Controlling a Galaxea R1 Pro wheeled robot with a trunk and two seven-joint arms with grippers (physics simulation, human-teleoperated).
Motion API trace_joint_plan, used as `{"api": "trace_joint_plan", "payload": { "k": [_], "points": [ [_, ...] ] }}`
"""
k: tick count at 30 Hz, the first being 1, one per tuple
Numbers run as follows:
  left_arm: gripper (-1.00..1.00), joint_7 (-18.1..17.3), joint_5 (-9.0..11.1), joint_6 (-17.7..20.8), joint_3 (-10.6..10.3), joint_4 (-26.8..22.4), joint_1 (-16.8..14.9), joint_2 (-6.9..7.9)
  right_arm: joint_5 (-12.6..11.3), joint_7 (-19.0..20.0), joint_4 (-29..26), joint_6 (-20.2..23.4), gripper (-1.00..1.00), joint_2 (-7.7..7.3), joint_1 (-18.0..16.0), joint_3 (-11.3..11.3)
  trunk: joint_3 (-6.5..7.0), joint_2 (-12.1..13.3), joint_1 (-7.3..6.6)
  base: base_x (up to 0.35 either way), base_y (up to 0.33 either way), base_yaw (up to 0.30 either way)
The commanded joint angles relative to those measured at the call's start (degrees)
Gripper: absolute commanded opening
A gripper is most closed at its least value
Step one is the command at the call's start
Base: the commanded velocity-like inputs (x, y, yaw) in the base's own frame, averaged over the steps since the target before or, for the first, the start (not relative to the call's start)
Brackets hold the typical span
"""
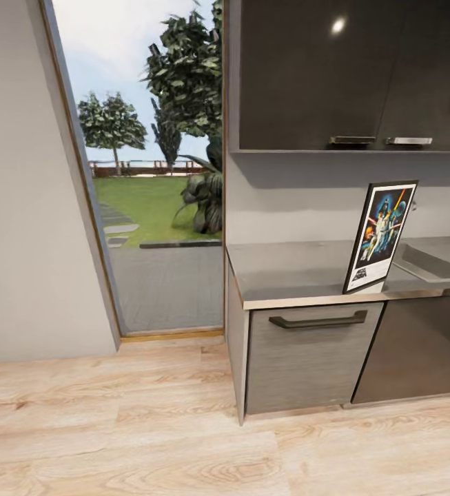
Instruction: Pick up the poster from the kitchen countertop and hang it on one of the wall nails in the kitchen.
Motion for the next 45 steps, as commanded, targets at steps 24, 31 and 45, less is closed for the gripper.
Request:
{"api": "trace_joint_plan", "payload": {
  "k": [24, 31, 45],
  "points": [
    [1.00, -8.66, 0.55, -0.17, 12.47, 2.44, 0.01, 0.45, -0.13, -29.40, -53.77, 25.60, 1.00, 5.79, -8.63, 7.59, -0.05, -0.03, 0.00, 0.001, 0.000, 0.000],
    [1.00, -8.71, 0.59, -0.18, 12.62, 2.18, 0.01, 0.53, -0.19, -39.52, -53.48, 33.65, 1.00, 7.63, -19.92, 9.97, -0.05, -0.03, 0.00, 0.000, 0.000, 0.000],
    [1.00, -8.74, 0.59, -0.22, 12.84, 2.49, 0.01, 0.56, -0.24, -50.29, -46.82, 35.46, 1.00, 8.20, -29.67, 15.39, -0.05, -0.03, 0.00, 0.028, 0.000, 0.000]
  ]
}}
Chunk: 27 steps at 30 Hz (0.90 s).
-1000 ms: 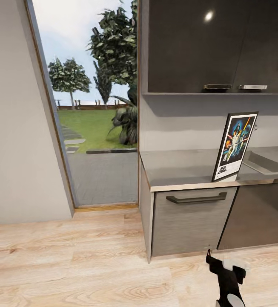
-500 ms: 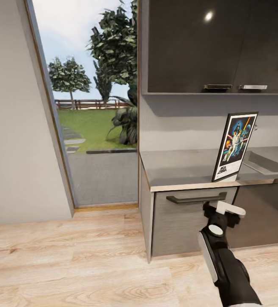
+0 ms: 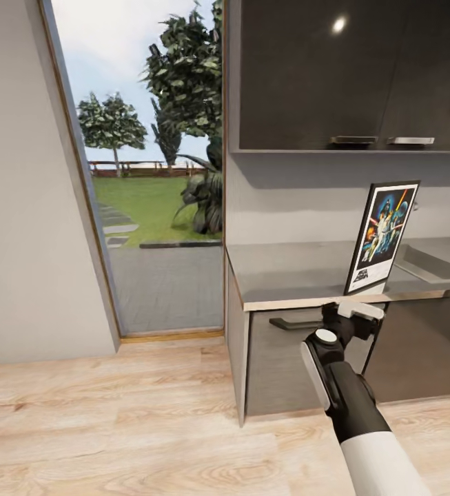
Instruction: Pick up the poster from the kitchen countertop and hang it on one of the wall nails in the kitchen.
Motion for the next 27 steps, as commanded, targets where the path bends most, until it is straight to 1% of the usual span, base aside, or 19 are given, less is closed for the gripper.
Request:
{"api": "trace_joint_plan", "payload": {
  "k": [1, 5, 10, 20, 27],
  "points": [
    [1.00, -0.54, 0.01, 0.01, 0.41, -0.07, 0.01, -0.08, -0.05, -0.30, 0.05, 0.40, 1.00, -0.01, -0.06, 0.14, -0.05, -0.03, 0.02, 0.201, 0.000, 0.000],
    [1.00, -0.51, 0.00, 0.04, 0.40, -0.07, 0.01, -0.08, -0.05, -0.29, 0.81, 0.29, 1.00, -0.01, -0.10, 0.51, -0.05, -0.03, 0.02, 0.268, -0.044, 0.000],
    [1.00, -0.51, 0.02, 0.05, 0.39, -0.07, 0.01, -0.08, -0.09, -0.29, 1.16, 0.15, 1.00, -0.01, -0.11, 0.64, -0.05, -0.03, 0.02, 0.303, -0.131, 0.000],
    [1.00, -0.51, -0.05, 0.05, 0.39, -0.07, 0.01, -0.08, -0.14, -0.28, 1.56, 0.11, 1.00, -0.02, -0.12, 0.68, -0.05, -0.03, 0.02, 0.274, -0.215, 0.000],
    [1.00, -0.51, -0.06, 0.03, 0.39, -0.07, 0.01, -0.08, -0.14, -0.28, 1.69, 0.04, 1.00, -0.02, -0.12, 0.68, -0.05, -0.03, 0.02, 0.113, -0.105, 0.000]
  ]
}}
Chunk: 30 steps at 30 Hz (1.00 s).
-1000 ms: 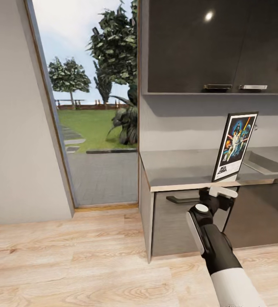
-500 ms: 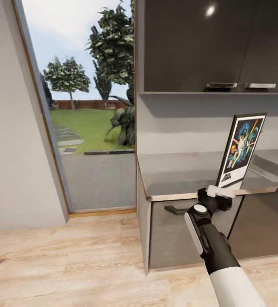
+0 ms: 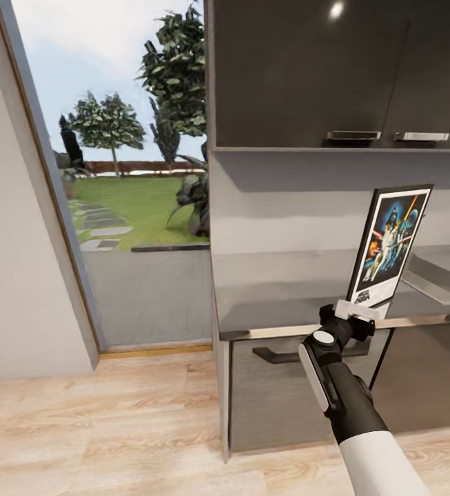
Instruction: Pick up the poster from the kitchen countertop and hang it on one of the wall nails in the kitchen.
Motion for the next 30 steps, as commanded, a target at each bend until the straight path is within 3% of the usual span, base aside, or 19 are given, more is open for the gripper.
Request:
{"api": "trace_joint_plan", "payload": {
  "k": [1, 27, 28, 29, 30],
  "points": [
    [1.00, -0.54, 0.01, 0.02, 0.42, -0.08, 0.01, -0.08, -0.06, -0.25, 0.00, 0.42, 1.00, -0.02, -0.05, 0.10, -0.05, -0.03, 0.01, 0.040, -0.023, 0.000],
    [1.00, -0.54, 0.01, -0.04, 0.51, -0.08, 0.01, -0.08, -0.13, -0.05, 0.77, -0.05, 1.00, -0.02, 0.21, 0.07, -0.05, -0.03, 0.01, 0.097, -0.010, 0.000],
    [1.00, -0.54, 0.01, -0.03, 0.51, -0.08, 0.01, -0.08, -0.14, -0.07, 1.99, -1.64, 1.00, -0.02, 0.24, 0.11, -0.05, -0.03, 0.01, 0.007, -0.001, 0.000],
    [1.00, -0.54, 0.01, -0.03, 0.51, -0.08, 0.01, -0.08, -0.15, -0.15, 4.90, -5.86, 1.00, -0.02, 0.29, 0.17, -0.05, -0.03, 0.01, 0.002, 0.000, 0.000],
    [1.00, -0.54, 0.01, -0.01, 0.51, -0.08, 0.01, -0.08, -0.15, -0.16, 5.16, -6.20, 1.00, -0.02, 0.29, 0.17, -0.05, -0.03, 0.01, 0.001, 0.000, 0.000]
  ]
}}
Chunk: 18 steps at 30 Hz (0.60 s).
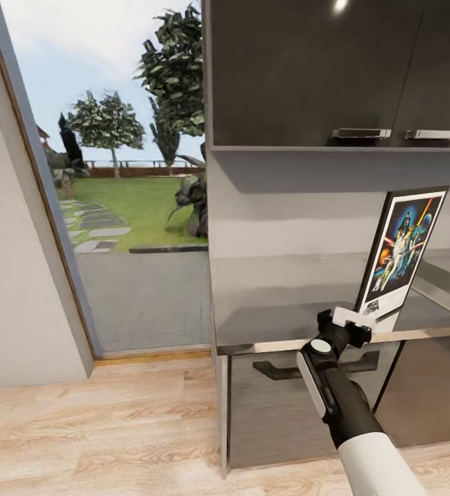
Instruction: Pick up the poster from the kitchen countertop and hang it on one of the wall nails in the kitchen.
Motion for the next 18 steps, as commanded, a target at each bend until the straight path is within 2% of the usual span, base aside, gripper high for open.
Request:
{"api": "trace_joint_plan", "payload": {
  "k": [1, 12, 18],
  "points": [
    [1.00, -0.56, 0.01, 0.01, 0.42, -0.08, 0.01, -0.08, -0.06, -0.31, 0.18, 0.15, 1.00, -0.02, -0.04, 0.12, -0.05, -0.03, 0.00, 0.001, 0.000, 0.000],
    [1.00, -0.54, 0.01, 0.02, 0.42, -0.08, 0.01, -0.07, -0.07, -0.27, 0.97, -1.00, 1.00, -0.02, -0.03, 0.13, -0.05, -0.03, 0.00, 0.003, -0.002, 0.000],
    [1.00, -0.54, 0.01, 0.04, 0.42, -0.08, 0.01, -0.08, -0.07, -0.26, 0.99, -0.99, 1.00, -0.02, -0.03, 0.12, -0.05, -0.03, 0.00, 0.121, -0.104, 0.000]
  ]
}}
